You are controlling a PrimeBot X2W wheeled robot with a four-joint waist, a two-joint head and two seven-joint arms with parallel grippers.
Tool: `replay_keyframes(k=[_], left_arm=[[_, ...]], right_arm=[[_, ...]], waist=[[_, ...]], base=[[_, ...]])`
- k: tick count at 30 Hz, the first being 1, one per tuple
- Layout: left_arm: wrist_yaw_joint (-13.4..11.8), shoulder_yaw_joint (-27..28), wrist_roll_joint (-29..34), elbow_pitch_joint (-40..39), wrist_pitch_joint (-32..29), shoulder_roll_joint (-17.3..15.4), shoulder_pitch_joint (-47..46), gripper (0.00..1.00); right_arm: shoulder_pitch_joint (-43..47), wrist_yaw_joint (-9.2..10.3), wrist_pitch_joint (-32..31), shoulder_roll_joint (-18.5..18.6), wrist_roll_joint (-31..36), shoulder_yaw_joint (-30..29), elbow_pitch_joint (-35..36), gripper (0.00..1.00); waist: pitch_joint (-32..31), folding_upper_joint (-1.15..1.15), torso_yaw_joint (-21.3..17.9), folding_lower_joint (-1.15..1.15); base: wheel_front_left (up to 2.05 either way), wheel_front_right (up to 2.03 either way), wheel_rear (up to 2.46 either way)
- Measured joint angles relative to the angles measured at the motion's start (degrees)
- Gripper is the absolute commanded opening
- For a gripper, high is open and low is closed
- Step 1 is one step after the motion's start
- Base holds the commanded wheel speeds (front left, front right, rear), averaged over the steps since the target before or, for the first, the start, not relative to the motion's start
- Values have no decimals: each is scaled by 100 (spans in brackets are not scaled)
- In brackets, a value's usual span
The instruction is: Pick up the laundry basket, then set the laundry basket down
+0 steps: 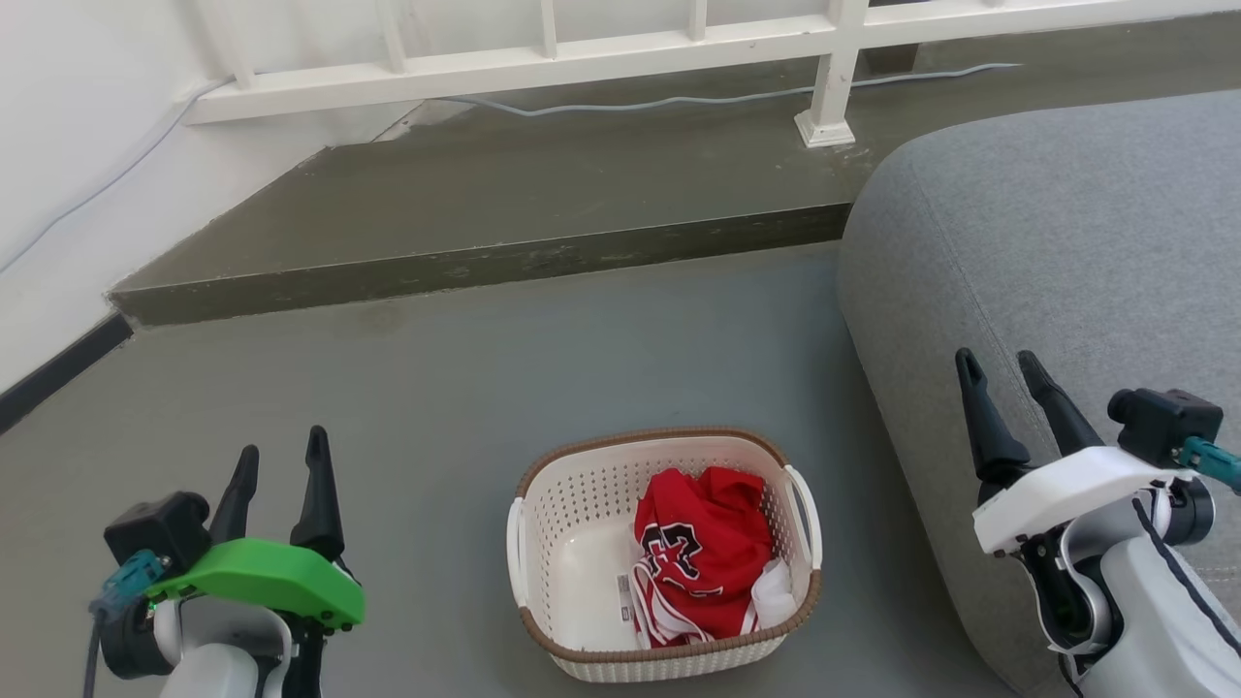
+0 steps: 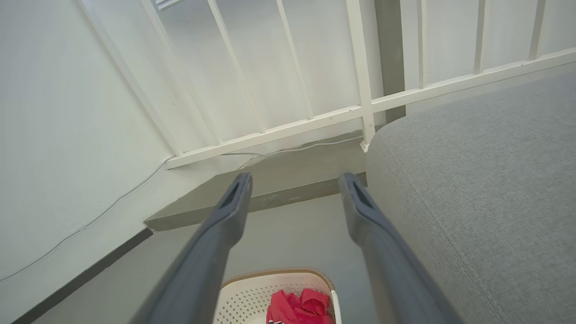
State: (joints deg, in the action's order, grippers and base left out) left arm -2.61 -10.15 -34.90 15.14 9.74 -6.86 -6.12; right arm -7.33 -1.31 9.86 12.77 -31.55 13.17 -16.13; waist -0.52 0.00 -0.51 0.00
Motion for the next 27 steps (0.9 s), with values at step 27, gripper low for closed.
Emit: replay_keyframes(k=[27], left_arm=[[-272, -324, 1508, 172, 468, -11, -218, 100]], right_arm=[[-271, 135, 432, 96, 1523, 352, -126, 100]], waist=[[-50, 0, -24, 0]], base=[[0, 0, 0]])
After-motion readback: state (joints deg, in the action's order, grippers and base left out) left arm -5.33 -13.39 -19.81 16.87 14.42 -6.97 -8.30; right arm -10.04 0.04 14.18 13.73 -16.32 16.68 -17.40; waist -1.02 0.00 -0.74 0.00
